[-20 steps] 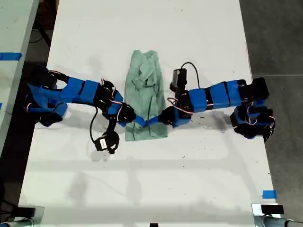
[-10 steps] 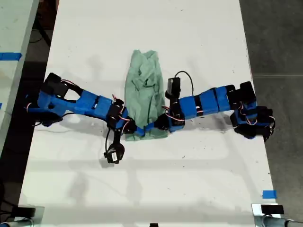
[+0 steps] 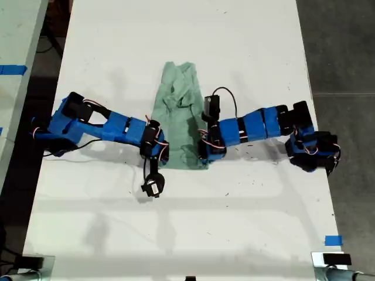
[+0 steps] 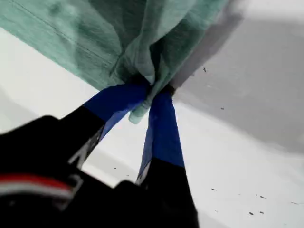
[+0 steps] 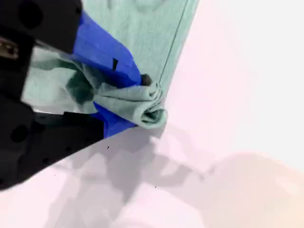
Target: Fold t shirt
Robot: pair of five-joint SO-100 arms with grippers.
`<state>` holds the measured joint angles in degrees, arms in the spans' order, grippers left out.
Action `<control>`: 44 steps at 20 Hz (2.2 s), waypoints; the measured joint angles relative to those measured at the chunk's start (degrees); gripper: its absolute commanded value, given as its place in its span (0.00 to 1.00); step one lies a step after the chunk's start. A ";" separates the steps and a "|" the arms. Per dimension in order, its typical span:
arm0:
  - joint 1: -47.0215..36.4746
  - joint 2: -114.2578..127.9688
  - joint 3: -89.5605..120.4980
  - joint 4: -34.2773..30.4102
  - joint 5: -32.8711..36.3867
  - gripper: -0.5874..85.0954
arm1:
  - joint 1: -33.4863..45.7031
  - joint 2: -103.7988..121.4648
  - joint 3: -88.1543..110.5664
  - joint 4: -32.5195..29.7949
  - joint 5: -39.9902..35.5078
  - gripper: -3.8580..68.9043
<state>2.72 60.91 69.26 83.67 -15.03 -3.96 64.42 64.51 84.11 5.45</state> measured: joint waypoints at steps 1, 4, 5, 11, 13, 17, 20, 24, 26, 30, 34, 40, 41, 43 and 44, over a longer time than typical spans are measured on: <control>0.00 0.62 0.70 0.62 -0.26 0.02 | 0.00 0.00 -0.53 0.79 -0.09 0.06; 0.62 1.85 -0.26 4.22 -0.09 0.02 | 0.00 -0.18 -4.57 6.68 -0.70 0.04; 1.14 1.67 -2.37 7.03 0.00 0.02 | 0.00 -0.18 -7.29 8.88 -2.99 0.04; -2.46 14.85 -12.22 8.88 7.12 0.01 | 8.61 5.27 -17.84 12.39 -18.28 0.04; -8.17 19.95 -12.22 8.00 11.16 0.01 | 13.10 8.88 -17.84 9.93 -23.20 0.04; -22.94 23.29 -11.95 7.82 18.02 0.01 | 24.26 11.07 -17.84 1.41 -35.95 0.04; -37.97 20.39 -10.99 7.73 24.26 0.07 | 33.05 10.28 -17.84 -10.28 -47.02 0.04; -50.71 10.99 -11.16 6.94 29.36 0.36 | 43.86 2.64 -17.84 -20.57 -54.32 0.24; -51.59 7.03 -11.25 7.12 30.85 0.39 | 46.23 -0.79 -17.75 -22.59 -55.63 0.39; -53.79 2.46 -11.25 8.70 34.01 0.41 | 49.39 -2.55 -17.75 -23.55 -56.95 0.59; -53.96 12.22 -11.16 9.67 34.72 0.39 | 51.24 0.53 -17.75 -16.70 -57.04 0.53; -44.91 54.32 2.72 9.93 29.09 0.32 | 49.13 29.88 -10.81 14.24 -43.07 0.41; -39.99 61.88 5.80 9.93 25.58 0.31 | 46.67 38.41 -4.31 15.47 -40.61 0.40; -27.51 73.92 11.95 10.02 16.08 0.29 | 38.94 56.51 10.46 16.35 -32.87 0.36; -20.39 78.31 15.91 10.02 10.02 0.28 | 33.75 64.86 17.84 16.35 -27.51 0.34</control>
<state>-17.67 139.22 85.17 93.69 -5.01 29.79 129.29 82.35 100.46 -22.06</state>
